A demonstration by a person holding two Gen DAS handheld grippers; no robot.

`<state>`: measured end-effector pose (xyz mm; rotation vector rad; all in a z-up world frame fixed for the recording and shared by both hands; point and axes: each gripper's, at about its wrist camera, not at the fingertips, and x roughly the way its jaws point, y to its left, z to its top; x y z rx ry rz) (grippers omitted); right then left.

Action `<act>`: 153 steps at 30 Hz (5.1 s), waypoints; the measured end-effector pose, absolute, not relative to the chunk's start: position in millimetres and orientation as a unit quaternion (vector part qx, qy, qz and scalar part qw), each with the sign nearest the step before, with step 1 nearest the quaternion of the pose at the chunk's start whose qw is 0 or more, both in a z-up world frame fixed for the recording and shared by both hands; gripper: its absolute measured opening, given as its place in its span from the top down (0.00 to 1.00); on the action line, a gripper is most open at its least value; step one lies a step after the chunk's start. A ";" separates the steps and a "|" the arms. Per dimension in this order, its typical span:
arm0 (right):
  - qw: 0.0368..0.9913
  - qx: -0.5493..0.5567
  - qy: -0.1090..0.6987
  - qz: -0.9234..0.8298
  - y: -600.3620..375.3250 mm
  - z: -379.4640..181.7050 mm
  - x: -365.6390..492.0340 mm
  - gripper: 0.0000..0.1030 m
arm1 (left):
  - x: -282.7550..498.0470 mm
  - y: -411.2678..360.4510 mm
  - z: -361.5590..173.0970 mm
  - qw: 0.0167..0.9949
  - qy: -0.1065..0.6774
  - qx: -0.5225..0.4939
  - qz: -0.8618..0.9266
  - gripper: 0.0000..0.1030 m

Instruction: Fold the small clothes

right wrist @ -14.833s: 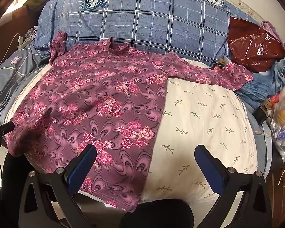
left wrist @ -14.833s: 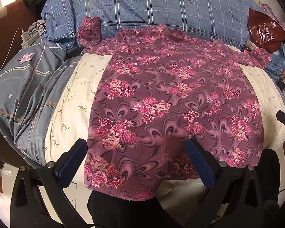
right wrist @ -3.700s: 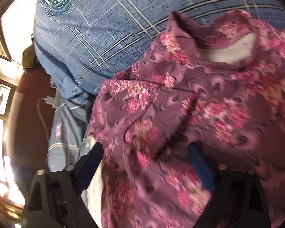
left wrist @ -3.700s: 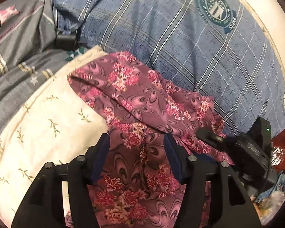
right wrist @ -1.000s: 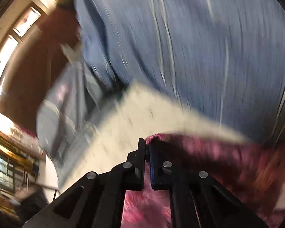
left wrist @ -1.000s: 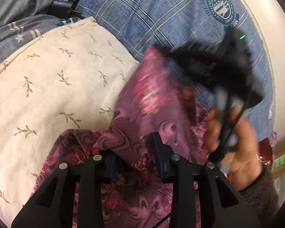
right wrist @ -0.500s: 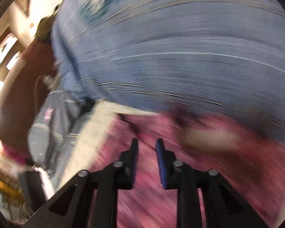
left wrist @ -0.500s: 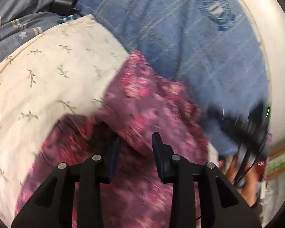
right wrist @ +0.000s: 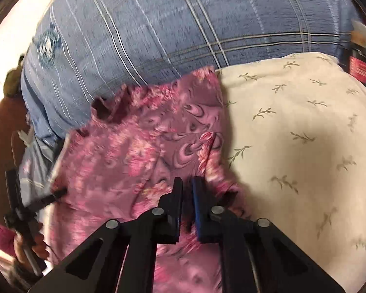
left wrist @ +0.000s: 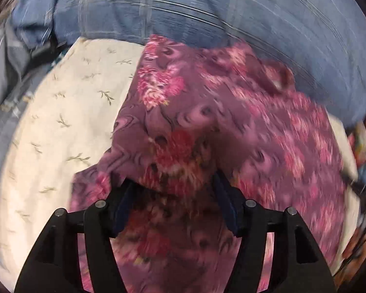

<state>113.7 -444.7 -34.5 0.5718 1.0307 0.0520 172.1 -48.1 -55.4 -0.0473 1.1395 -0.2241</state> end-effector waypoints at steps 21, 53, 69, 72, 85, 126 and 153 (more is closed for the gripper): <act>0.785 0.315 0.533 0.019 -435.2 -46.0 -144.9 0.62 | -4.1 111.5 -87.3 0.723 0.662 -0.127 -0.150 0.38; 0.804 0.321 0.484 0.130 -398.5 -22.5 -161.0 0.95 | -25.8 111.1 -68.1 0.698 0.617 -0.253 -0.262 0.95; 0.847 0.364 0.367 0.126 -430.3 35.9 -60.4 0.95 | 67.2 109.5 -14.9 0.738 0.534 -0.322 -0.258 0.95; 0.845 0.378 0.359 0.119 -441.4 33.2 -32.0 0.95 | 95.8 108.8 -11.3 0.749 0.523 -0.327 -0.242 0.95; 0.829 0.437 0.342 0.065 -489.0 -6.7 91.1 0.95 | 235.2 69.4 -13.4 0.778 0.501 -0.315 -0.212 0.95; 0.736 0.459 0.490 0.090 -461.1 -58.6 200.5 0.45 | 343.0 37.9 -51.7 0.705 0.582 -0.343 -0.217 0.45; 0.826 0.308 0.471 -0.022 -456.8 -50.0 215.6 0.96 | 338.5 1.1 -62.0 0.762 0.564 -0.176 -0.265 0.99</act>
